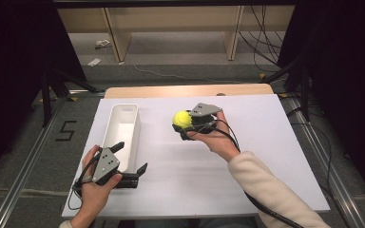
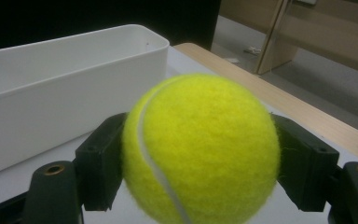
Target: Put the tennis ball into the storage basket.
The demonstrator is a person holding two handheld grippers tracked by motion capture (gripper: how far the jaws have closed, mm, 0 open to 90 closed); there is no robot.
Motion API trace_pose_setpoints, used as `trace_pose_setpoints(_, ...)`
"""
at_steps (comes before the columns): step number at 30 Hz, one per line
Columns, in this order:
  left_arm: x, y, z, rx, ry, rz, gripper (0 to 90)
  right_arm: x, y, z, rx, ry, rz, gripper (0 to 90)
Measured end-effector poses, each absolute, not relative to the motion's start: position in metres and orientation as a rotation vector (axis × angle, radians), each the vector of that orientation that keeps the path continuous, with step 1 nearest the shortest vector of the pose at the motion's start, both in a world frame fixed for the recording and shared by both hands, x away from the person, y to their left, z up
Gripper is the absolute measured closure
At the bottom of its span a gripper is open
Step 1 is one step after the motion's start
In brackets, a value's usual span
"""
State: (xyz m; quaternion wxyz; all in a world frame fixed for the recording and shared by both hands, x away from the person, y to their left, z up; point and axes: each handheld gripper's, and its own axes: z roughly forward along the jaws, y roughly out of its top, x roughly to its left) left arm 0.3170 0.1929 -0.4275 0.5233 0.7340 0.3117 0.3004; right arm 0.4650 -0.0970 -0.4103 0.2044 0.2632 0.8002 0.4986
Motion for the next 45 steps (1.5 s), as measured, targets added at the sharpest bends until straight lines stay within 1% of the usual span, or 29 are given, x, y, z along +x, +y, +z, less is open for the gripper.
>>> trace_pose_setpoints(45,0.317,0.192,-0.428,1.762,0.740,0.721,0.0,0.465,-0.076,-0.409,0.718,2.248,1.419,26.6)
